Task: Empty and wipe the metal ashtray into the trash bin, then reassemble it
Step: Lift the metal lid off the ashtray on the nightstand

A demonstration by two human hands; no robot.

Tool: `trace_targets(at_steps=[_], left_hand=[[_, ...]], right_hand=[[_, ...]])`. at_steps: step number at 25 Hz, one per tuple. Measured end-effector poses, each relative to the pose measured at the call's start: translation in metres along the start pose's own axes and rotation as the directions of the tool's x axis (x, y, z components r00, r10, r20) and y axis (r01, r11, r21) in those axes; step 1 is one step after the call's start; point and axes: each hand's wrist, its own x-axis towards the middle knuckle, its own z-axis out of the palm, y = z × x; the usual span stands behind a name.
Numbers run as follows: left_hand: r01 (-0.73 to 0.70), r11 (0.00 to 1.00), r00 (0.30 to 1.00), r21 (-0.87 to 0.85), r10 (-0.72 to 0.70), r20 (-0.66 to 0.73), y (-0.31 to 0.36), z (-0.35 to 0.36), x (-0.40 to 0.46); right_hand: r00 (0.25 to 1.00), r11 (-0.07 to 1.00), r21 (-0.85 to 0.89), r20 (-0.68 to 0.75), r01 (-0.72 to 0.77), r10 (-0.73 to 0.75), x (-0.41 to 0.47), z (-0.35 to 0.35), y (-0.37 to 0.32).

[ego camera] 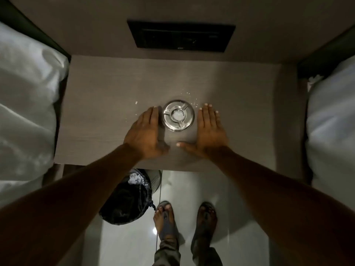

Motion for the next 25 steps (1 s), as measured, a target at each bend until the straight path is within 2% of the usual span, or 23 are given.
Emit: trace_targets(at_steps=[3,10,15,19,25], left_hand=[[-0.078,0.997,0.997,-0.010,0.078,0.012,-0.001,0.030,0.018],[-0.303,0.951,0.942,0.069,0.288,0.170,-0.003,0.042,0.066],[-0.287,0.957,0.938,0.037,0.273,0.212,-0.002,0.054,0.072],[-0.220,0.974,0.958,-0.053,0.226,0.178,-0.007,0.050,0.074],[-0.216,0.963,0.963,-0.160,0.237,0.127,-0.009,0.051,0.069]], right_hand=[[0.998,0.999,-0.048,0.060,0.006,-0.004,0.000,0.041,0.003],[0.998,0.999,-0.042,0.049,0.028,-0.026,-0.001,0.081,0.001],[0.998,0.999,-0.039,0.058,0.028,-0.025,-0.001,0.085,-0.001],[0.999,0.998,-0.038,0.023,0.043,-0.042,0.008,0.082,-0.007],[0.999,0.997,-0.068,0.028,0.034,-0.033,0.003,0.089,0.005]])
